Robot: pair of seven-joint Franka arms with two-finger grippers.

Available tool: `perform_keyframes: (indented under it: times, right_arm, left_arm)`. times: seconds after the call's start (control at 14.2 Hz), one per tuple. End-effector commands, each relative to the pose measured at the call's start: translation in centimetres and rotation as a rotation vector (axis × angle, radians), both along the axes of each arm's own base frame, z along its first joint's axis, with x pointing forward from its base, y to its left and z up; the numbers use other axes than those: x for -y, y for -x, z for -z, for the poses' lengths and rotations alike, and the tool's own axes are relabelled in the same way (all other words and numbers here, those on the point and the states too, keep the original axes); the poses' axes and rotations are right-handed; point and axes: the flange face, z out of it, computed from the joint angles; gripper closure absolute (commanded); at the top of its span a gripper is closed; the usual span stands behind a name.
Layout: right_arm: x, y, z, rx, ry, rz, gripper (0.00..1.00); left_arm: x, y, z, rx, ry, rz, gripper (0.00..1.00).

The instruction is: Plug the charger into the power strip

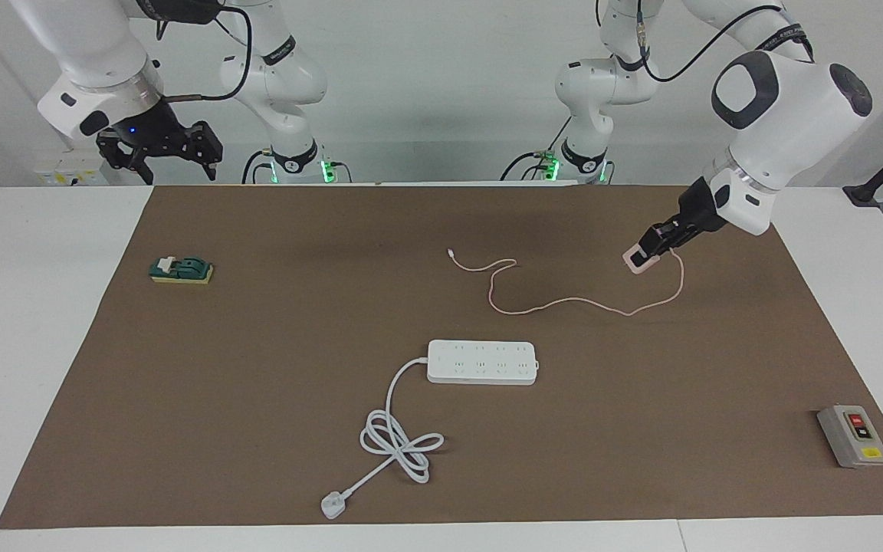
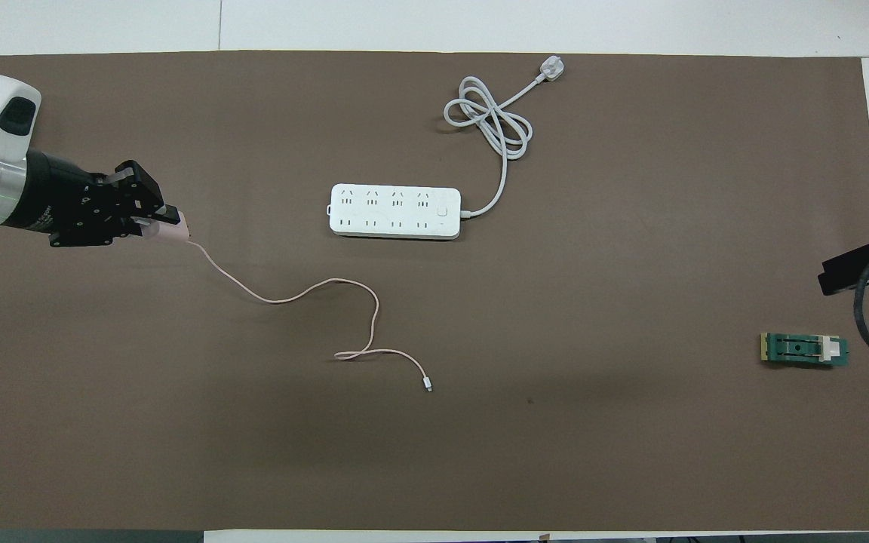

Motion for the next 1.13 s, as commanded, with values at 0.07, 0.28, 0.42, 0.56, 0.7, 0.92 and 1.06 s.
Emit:
perform_keyframes:
  times: [0.07, 0.28, 0.42, 0.56, 0.7, 0.92, 1.06]
  right_arm:
    - [-0.3, -0.3, -0.5, 0.014, 0.017, 0.008, 0.0]
    - [-0.3, -0.5, -0.7, 0.032, 0.017, 0.007, 0.0]
    - [-0.4, -0.5, -0.7, 0.032, 0.011, 0.008, 0.0]
    - [-0.2, -0.5, -0.6, 0.031, 0.009, 0.01, 0.0]
    - [-0.2, -0.5, -0.7, 0.032, 0.008, 0.011, 0.0]
    - [-0.2, -0.5, -0.6, 0.031, 0.006, 0.01, 0.0]
    - [-0.3, -0.5, -0.7, 0.032, 0.006, 0.01, 0.0]
  left_arm:
    - [0.0, -0.8, -0.7, 0.063, -0.119, -0.037, 1.0]
    - [0.2, -0.3, 0.4, 0.002, -0.093, -0.251, 1.0]
    - [1.2, -0.4, -0.1, -0.045, -0.044, -0.389, 1.0]
    - [1.3, -0.2, 0.0, -0.071, -0.031, -0.441, 1.0]
    - [0.8, -0.3, 0.0, -0.062, -0.039, -0.448, 1.0]
    - [0.5, -0.6, 0.0, -0.045, -0.043, -0.472, 1.0]
    - [0.0, -1.1, 0.0, -0.072, -0.036, -0.654, 1.0]
